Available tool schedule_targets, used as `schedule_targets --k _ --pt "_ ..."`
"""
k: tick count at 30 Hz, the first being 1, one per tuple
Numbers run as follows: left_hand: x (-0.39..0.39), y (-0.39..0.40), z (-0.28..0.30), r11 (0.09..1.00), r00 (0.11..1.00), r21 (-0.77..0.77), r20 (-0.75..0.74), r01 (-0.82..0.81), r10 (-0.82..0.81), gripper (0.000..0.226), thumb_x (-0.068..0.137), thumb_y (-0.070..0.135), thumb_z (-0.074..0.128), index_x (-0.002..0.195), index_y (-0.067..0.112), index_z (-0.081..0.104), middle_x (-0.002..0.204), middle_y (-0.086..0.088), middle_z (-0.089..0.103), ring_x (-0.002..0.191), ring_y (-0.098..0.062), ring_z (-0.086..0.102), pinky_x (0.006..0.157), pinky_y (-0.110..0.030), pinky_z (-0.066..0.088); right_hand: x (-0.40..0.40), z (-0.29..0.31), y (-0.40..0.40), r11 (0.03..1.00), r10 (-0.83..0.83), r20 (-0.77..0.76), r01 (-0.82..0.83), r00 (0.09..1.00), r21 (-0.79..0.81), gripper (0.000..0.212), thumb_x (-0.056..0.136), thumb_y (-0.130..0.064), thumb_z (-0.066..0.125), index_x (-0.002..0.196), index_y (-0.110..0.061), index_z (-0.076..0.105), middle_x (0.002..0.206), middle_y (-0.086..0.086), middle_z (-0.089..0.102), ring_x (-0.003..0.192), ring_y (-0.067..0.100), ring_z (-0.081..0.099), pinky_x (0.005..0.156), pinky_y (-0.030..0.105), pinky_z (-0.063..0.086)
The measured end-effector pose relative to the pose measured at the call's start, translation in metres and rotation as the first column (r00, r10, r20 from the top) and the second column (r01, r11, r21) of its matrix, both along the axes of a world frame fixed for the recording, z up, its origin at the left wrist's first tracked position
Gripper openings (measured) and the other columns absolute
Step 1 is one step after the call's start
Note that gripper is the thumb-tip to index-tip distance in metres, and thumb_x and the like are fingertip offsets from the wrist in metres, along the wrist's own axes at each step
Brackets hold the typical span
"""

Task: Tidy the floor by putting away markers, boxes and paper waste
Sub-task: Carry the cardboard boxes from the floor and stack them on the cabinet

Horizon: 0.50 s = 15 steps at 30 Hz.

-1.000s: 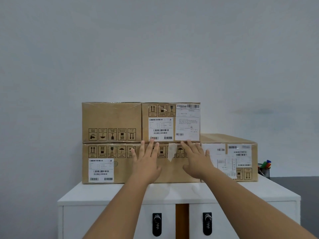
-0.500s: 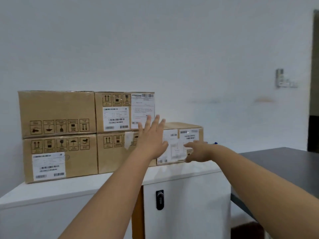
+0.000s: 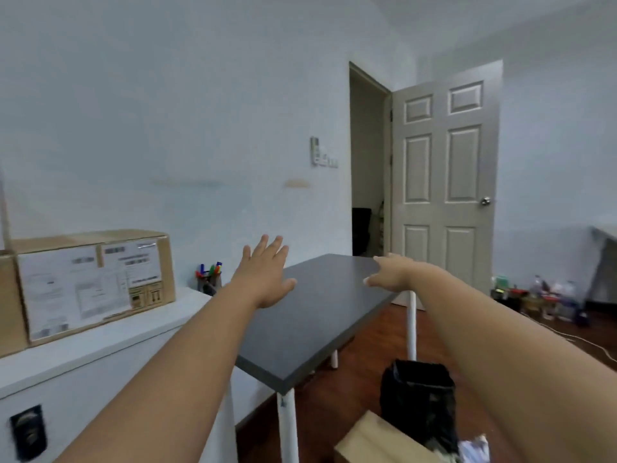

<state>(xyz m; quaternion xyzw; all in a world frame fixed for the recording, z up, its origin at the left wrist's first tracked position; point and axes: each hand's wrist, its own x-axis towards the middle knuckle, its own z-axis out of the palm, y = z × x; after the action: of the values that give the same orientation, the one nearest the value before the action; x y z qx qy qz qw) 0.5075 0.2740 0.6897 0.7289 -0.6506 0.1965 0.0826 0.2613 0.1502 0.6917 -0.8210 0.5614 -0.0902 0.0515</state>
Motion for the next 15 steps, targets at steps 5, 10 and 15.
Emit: schedule_targets --k 5,10,15 --pt "-0.085 -0.055 -0.034 0.977 0.981 0.099 -0.053 0.191 -0.186 0.077 0.098 0.051 0.041 0.157 0.016 0.006 0.165 -0.002 -0.005 0.151 -0.025 -0.009 0.121 -0.05 0.002 -0.112 -0.036 -0.014 0.969 -0.188 -0.002 0.186 0.982 0.162 0.07 0.097 -0.043 0.048 0.153 -0.012 0.02 0.16 0.01 0.019 0.147 0.029 0.021 0.119 0.043 0.02" --pt "-0.154 -0.105 -0.103 0.921 0.933 0.228 -0.249 0.317 -0.26 0.08 0.096 0.051 0.047 0.157 0.018 0.008 0.165 -0.002 -0.001 0.151 -0.025 -0.006 0.12 -0.05 0.003 -0.179 -0.1 -0.039 0.896 -0.318 -0.027 0.31 0.948 0.317 0.079 0.091 -0.049 0.056 0.152 -0.008 0.024 0.158 0.012 0.025 0.144 0.032 0.027 0.116 0.042 0.026" --pt "-0.2 -0.152 -0.2 0.842 0.871 0.392 -0.462 0.37 -0.167 0.079 0.096 0.05 0.049 0.157 0.017 0.011 0.165 -0.004 0.003 0.151 -0.025 -0.002 0.121 -0.051 0.009 -0.213 -0.194 -0.073 0.816 -0.369 -0.069 0.359 0.927 0.453 0.08 0.092 -0.045 0.057 0.153 -0.009 0.02 0.159 0.011 0.022 0.144 0.031 0.026 0.115 0.041 0.025"
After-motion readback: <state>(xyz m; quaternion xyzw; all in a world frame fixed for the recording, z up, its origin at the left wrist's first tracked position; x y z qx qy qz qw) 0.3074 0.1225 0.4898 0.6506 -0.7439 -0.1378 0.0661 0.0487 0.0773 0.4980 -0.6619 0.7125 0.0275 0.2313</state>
